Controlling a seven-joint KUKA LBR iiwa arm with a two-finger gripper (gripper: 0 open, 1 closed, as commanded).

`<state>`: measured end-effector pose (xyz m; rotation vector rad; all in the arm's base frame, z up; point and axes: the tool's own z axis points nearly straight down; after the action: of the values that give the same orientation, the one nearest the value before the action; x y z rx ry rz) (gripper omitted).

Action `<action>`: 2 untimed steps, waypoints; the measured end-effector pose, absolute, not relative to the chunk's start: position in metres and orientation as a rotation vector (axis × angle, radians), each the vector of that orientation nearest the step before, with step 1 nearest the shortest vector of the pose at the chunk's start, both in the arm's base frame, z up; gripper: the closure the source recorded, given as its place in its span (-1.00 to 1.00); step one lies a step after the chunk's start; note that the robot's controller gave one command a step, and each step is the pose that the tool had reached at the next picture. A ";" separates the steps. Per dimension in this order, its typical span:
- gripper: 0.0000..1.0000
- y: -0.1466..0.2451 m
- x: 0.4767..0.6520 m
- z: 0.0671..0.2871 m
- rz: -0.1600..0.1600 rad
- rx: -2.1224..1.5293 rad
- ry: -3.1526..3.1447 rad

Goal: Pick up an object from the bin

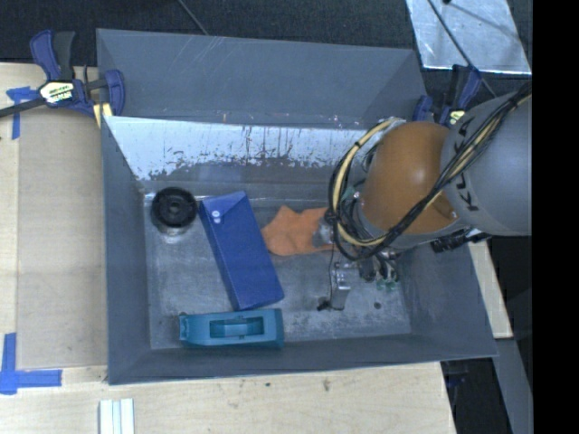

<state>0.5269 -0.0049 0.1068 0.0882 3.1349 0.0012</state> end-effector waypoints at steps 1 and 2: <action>-1.00 0.006 0.565 0.081 0.000 -0.016 3.141; 1.00 0.012 0.579 0.074 0.000 0.020 3.133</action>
Offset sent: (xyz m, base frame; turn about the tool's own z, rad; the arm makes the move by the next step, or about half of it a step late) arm 0.0401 0.0191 -0.0368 -0.0270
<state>0.5787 0.0121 0.0739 0.0196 3.1329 0.0005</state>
